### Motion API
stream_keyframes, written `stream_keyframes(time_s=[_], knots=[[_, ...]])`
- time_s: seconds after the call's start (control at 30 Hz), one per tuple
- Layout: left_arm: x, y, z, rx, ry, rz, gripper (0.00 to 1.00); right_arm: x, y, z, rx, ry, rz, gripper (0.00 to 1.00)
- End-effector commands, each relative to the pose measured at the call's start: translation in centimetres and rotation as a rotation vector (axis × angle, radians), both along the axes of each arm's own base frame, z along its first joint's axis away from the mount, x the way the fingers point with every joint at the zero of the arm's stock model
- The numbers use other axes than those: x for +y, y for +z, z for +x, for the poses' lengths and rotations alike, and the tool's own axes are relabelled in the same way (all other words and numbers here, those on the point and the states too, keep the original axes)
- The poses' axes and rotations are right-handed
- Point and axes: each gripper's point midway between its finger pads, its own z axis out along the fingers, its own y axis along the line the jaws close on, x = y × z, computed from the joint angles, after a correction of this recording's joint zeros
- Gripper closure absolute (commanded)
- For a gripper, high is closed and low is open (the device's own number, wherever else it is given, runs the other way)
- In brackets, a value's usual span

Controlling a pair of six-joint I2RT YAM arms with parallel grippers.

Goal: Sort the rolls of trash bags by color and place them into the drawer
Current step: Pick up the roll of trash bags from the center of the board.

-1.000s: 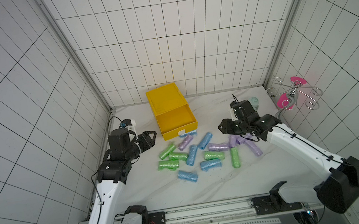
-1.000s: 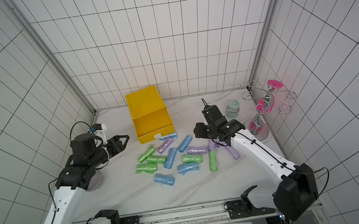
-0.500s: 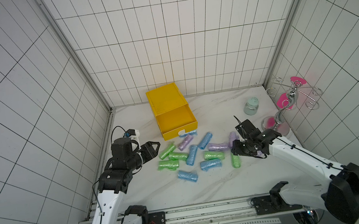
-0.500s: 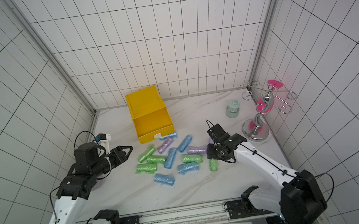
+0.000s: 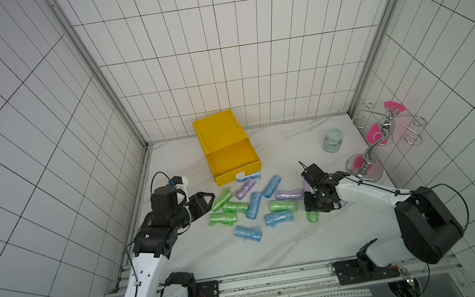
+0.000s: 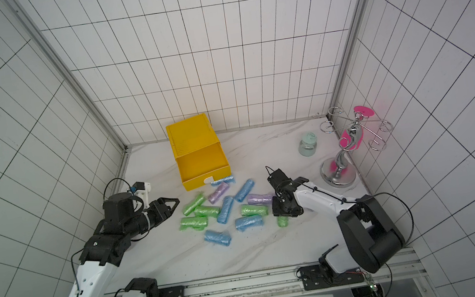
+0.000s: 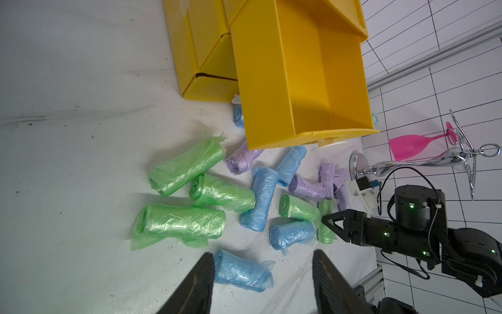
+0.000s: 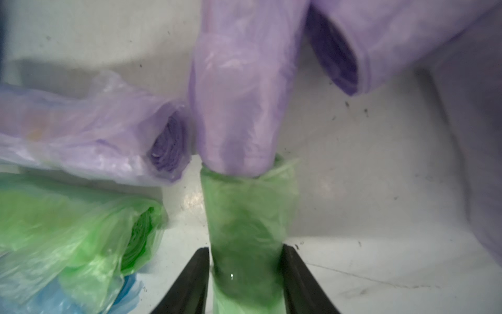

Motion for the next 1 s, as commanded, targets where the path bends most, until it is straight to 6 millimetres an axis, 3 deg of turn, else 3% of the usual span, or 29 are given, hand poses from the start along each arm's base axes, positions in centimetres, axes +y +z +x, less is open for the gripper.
stream_keyframes(time_s=[0.0, 0.13, 0.27, 0.37, 0.6, 0.8, 0.97], knots=[[-0.3, 0.2, 0.1, -0.019, -0.013, -0.011, 0.43, -0.7, -0.7, 0.3, -0.001, -0.005, -0.035, 0.58], [-0.4, 0.2, 0.3, -0.02, -0.015, -0.012, 0.43, -0.6, -0.8, 0.3, 0.0, 0.0, -0.032, 0.71], [-0.3, 0.8, 0.6, -0.039, -0.009, -0.008, 0.43, -0.4, 0.7, 0.2, -0.024, 0.011, -0.005, 0.85], [-0.2, 1.7, 0.9, -0.071, -0.003, -0.006, 0.43, -0.2, 2.9, 0.1, -0.062, 0.033, 0.022, 0.87], [0.3, 3.7, 2.4, -0.105, 0.004, 0.0, 0.43, 1.4, 10.7, 1.3, -0.232, 0.098, 0.123, 0.9], [0.9, 5.4, 4.6, -0.117, 0.002, -0.078, 0.43, 5.4, 17.7, 4.2, -0.344, 0.209, 0.203, 0.91], [2.5, 6.4, 6.8, -0.103, 0.047, -0.144, 0.44, 12.1, 22.6, 7.3, -0.402, 0.347, 0.285, 0.91]])
